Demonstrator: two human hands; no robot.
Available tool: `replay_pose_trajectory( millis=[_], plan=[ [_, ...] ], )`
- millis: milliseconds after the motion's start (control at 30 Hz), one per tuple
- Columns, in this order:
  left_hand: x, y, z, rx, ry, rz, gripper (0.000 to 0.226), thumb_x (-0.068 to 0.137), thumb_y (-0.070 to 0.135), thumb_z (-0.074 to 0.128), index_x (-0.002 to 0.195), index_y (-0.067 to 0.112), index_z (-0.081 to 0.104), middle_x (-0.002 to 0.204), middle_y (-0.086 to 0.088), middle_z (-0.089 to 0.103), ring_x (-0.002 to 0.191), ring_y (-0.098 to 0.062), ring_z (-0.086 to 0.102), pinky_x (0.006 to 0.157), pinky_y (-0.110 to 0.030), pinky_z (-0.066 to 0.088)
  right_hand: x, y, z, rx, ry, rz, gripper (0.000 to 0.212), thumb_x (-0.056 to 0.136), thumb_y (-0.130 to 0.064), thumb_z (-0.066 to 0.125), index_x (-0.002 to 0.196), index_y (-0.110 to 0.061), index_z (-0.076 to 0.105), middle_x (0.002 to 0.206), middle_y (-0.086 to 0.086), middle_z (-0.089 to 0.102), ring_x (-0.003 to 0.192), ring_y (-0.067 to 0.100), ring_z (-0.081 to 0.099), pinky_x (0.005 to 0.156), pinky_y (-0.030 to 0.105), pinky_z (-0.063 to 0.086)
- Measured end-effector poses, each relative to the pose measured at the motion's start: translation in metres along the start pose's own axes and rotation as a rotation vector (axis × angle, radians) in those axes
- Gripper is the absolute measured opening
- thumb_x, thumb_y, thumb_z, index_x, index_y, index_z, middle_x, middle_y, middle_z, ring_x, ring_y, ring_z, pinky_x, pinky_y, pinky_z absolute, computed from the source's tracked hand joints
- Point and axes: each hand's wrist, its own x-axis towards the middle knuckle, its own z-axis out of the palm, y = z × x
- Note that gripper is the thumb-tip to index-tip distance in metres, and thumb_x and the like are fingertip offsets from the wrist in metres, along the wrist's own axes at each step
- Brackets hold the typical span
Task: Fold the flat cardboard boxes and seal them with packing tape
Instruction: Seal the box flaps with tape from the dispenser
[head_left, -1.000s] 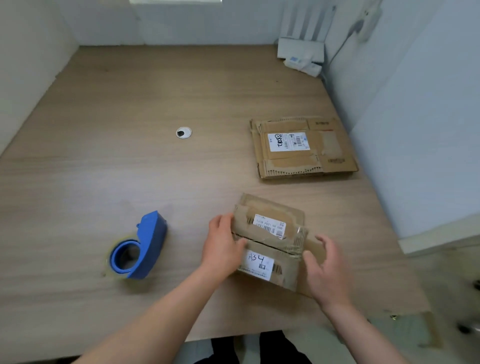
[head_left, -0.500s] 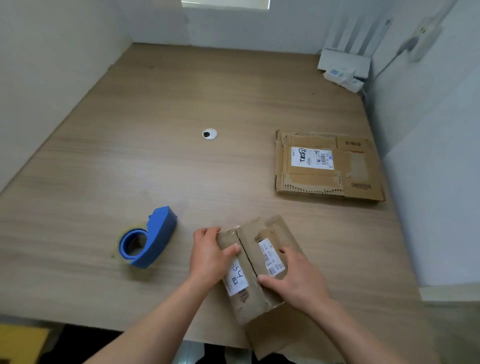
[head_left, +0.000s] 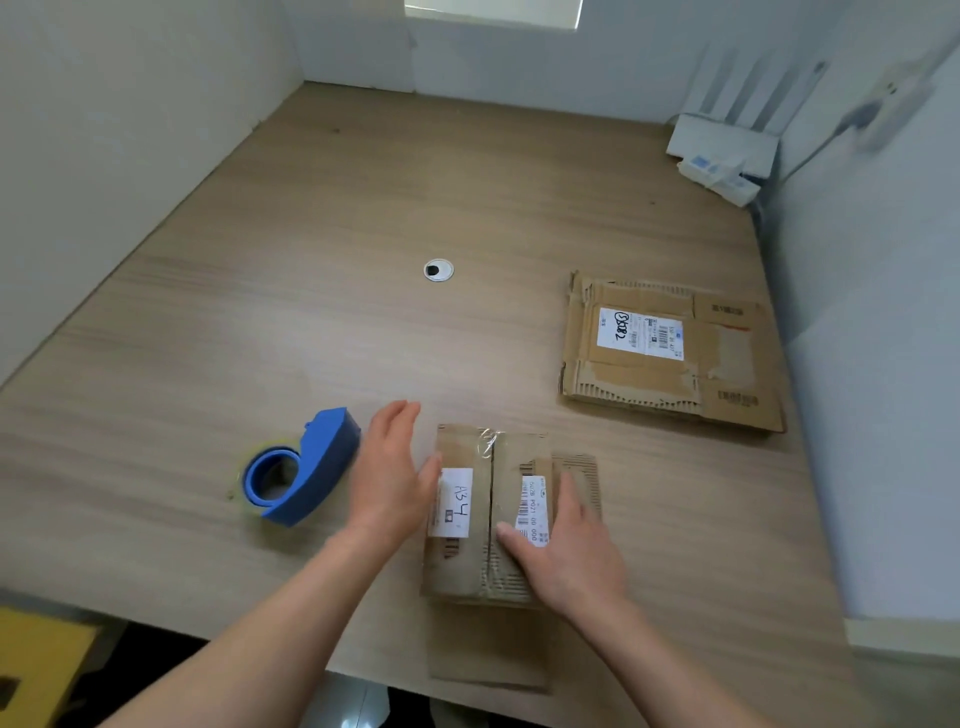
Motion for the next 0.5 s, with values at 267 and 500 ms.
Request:
replay_pose_trajectory(
  millis=[267,500],
  plan=[
    [-0.019,-0.099,-0.043,0.355,0.125,-0.314,0.077,0.067,0.042,0.087,0.130,0.014,0.052,0.132,-0.009,0.050,0.117,-0.035,0.047,0.092,-0.050,0.045,0.004,-0.019,0.009,-0.095,0.320,-0.375,0.075,0.083,-0.061,0.046,0.146,-0.020,0.040,0.148,0.009,0.045,0.134,0.030,0.045,0.108,0.050,0.042],
    [-0.008,-0.119,-0.052,0.425,-0.104,-0.421,0.048,0.087,0.051,0.065,0.121,0.019,0.057,0.128,-0.003,0.055,0.127,-0.029,0.038,0.088,-0.043,0.048,-0.003,-0.037,0.019,-0.141,0.289,-0.390,0.069,0.082,-0.056,0.047,0.140,-0.019,0.051,0.146,0.007,0.048,0.134,0.028,0.046,0.108,0.048,0.043]
  ],
)
